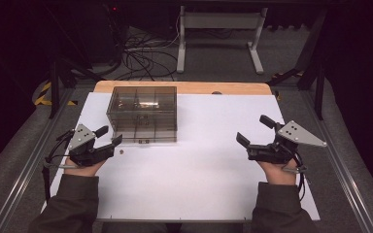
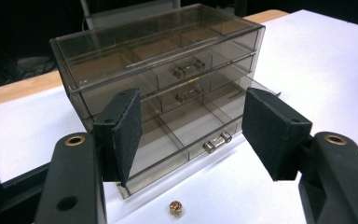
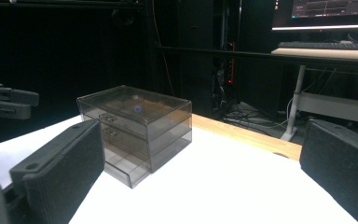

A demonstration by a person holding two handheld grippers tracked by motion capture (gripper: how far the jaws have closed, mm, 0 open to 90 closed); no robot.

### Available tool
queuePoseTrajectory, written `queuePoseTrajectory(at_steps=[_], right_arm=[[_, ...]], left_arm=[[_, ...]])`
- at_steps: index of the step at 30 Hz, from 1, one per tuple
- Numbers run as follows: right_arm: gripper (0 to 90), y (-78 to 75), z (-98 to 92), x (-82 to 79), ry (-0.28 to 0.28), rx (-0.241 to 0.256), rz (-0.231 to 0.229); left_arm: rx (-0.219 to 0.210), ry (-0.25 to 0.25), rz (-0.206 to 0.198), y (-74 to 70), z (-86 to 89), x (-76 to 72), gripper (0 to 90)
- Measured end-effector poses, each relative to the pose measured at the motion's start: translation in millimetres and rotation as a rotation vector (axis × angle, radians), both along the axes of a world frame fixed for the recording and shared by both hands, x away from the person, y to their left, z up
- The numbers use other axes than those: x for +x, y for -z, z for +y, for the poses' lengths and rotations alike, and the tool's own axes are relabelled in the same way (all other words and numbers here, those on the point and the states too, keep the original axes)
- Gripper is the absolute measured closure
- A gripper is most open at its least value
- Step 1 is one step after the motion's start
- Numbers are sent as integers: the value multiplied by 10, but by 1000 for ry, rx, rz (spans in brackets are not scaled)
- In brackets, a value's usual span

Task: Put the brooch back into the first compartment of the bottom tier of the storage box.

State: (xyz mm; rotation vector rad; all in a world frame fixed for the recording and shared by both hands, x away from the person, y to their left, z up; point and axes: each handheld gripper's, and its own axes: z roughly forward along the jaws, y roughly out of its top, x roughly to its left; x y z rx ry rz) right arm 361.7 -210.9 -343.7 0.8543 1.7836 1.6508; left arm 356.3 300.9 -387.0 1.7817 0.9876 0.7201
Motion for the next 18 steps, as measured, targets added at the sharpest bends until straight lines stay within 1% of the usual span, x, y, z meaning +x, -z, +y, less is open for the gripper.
queuePoseTrajectory(at_steps=[9, 18], right_arm=[[9, 1, 2, 1, -1, 1, 7], [11, 5, 10, 6, -1, -3, 8]], left_arm=[[5, -2, 17, 48, -17, 26, 417], [30, -11, 43, 119, -56, 62, 461]])
